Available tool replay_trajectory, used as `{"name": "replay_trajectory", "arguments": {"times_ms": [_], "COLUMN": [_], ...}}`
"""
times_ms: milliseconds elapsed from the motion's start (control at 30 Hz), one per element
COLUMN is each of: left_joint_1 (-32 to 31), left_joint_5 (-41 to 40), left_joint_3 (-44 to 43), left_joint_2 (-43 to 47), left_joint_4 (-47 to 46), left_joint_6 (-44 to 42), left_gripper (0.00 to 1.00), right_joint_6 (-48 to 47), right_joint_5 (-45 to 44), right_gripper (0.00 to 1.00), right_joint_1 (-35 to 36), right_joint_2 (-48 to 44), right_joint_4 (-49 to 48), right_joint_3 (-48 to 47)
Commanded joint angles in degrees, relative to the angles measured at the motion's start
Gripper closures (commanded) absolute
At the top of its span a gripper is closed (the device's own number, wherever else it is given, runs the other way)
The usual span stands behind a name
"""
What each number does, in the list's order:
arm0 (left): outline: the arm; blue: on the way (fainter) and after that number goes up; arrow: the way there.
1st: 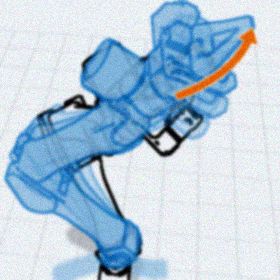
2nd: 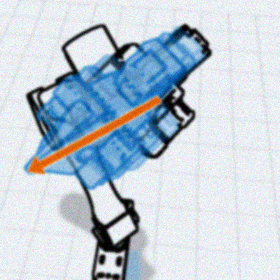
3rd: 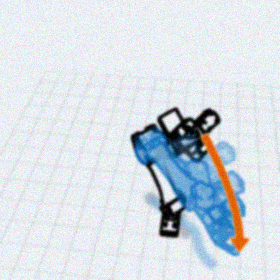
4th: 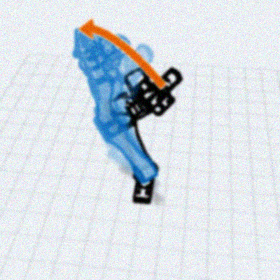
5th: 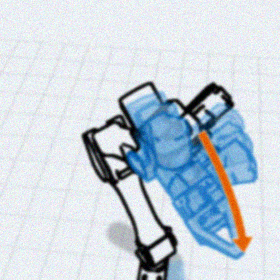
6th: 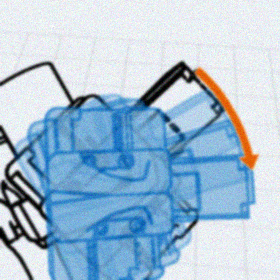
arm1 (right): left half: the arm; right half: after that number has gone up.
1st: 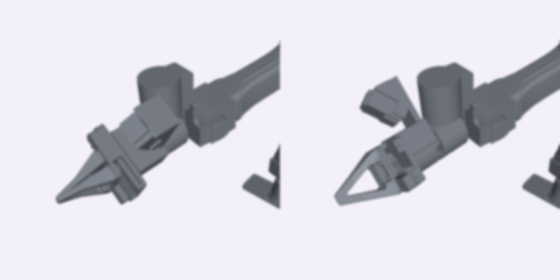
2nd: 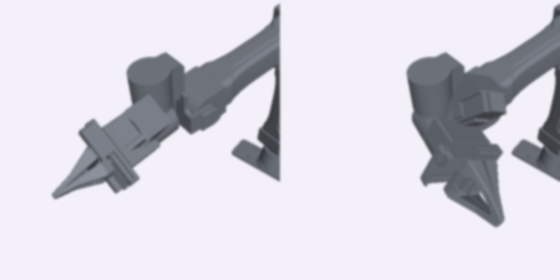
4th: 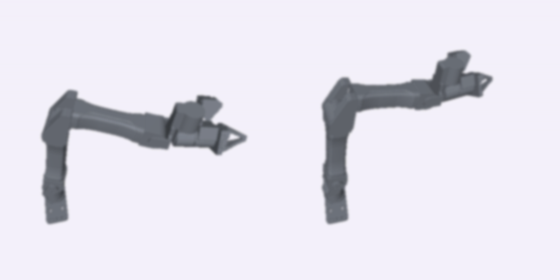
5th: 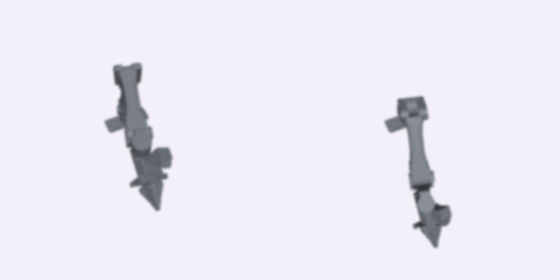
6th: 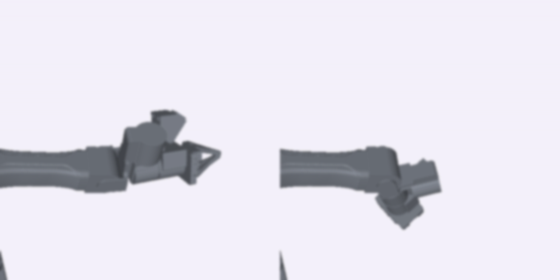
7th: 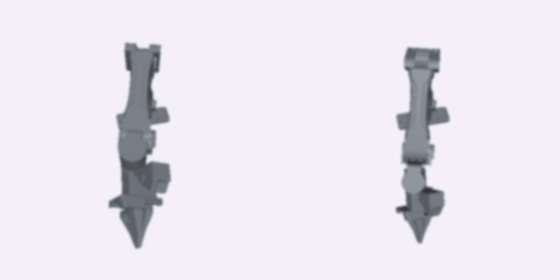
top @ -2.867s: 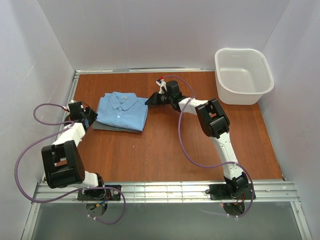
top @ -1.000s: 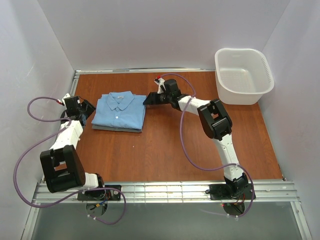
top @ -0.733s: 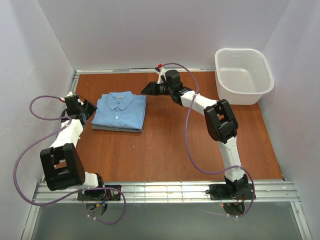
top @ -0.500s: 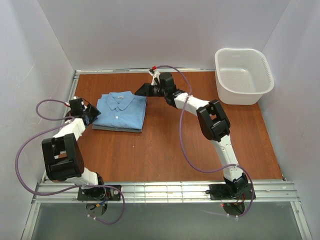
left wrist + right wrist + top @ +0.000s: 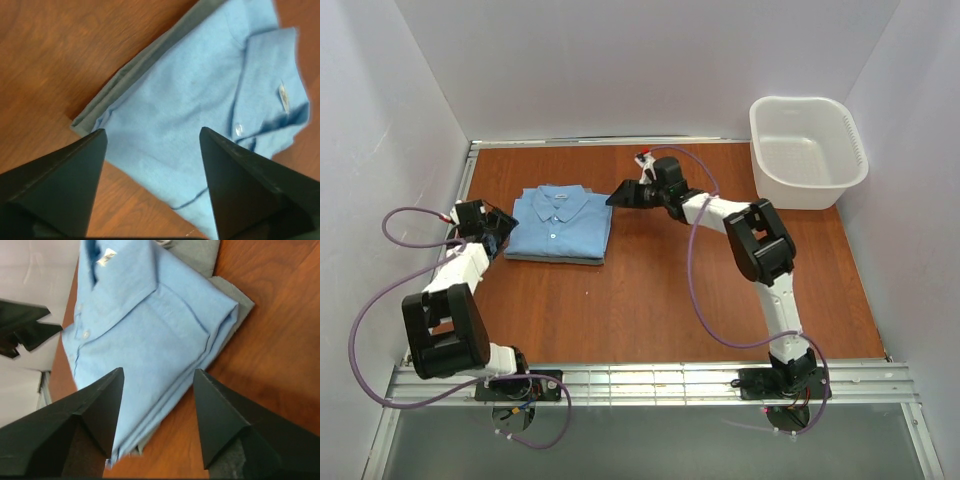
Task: Fold and stack the long sleeve shirts
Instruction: Neatly place the folded shirt to the corner
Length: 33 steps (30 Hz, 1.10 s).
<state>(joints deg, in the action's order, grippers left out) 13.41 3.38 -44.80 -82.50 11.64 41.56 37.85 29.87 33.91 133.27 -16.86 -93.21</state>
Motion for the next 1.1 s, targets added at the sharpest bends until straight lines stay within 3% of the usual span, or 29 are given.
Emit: {"name": "replay_trajectory", "arguments": {"times_ms": [0, 33, 100, 233, 300, 500, 767, 933, 1067], "left_joint_1": [0.3, 0.3, 0.04, -3.38, -7.58, -15.68, -20.08, -21.06, -22.19], "left_joint_5": [-2.33, -1.37, 0.39, 4.7, 4.8, 0.06, -6.18, -10.49, -12.16], "left_joint_3": [-2.84, -2.49, -0.83, 7.68, 10.15, 16.66, 21.94, 23.79, 24.41], "left_joint_2": [7.94, 8.92, 12.34, 16.84, 17.89, 19.04, 14.84, 12.54, 9.47], "left_joint_4": [5.32, 7.15, 7.96, 5.6, 3.14, -2.31, -12.85, -20.15, -24.46], "left_joint_6": [2.12, 3.25, 5.19, 11.77, 16.08, 28.9, 35.51, 36.92, 38.68], "left_gripper": [0.2, 0.09, 0.04, 0.02, 0.02, 0.02, 0.04, 0.17, 0.21], "right_joint_6": [-3.12, -3.56, -5.49, -9.89, -13.82, -18.77, -19.39, -20.18, -20.88], "right_joint_5": [-0.16, -0.16, 0.45, 1.34, 0.11, -1.83, -1.74, -1.57, -1.13], "right_gripper": [0.38, 0.35, 0.21, 0.05, 0.01, 0.01, 0.01, 0.01, 0.02], "right_joint_1": [-2.18, -2.88, -3.59, -4.99, -5.0, -5.08, -5.26, -5.52, -5.52], "right_joint_2": [-13.44, -15.48, -19.52, -31.21, -37.08, -53.6, -70.24, -72.89, -72.89], "right_joint_4": [0.68, 2.95, 5.42, 14.03, 21.76, 31.18, 33.82, 35.05, 35.41], "right_joint_3": [4.07, 5.48, 10.14, 16.91, 19.8, 30.35, 45.21, 47.07, 46.63]}}
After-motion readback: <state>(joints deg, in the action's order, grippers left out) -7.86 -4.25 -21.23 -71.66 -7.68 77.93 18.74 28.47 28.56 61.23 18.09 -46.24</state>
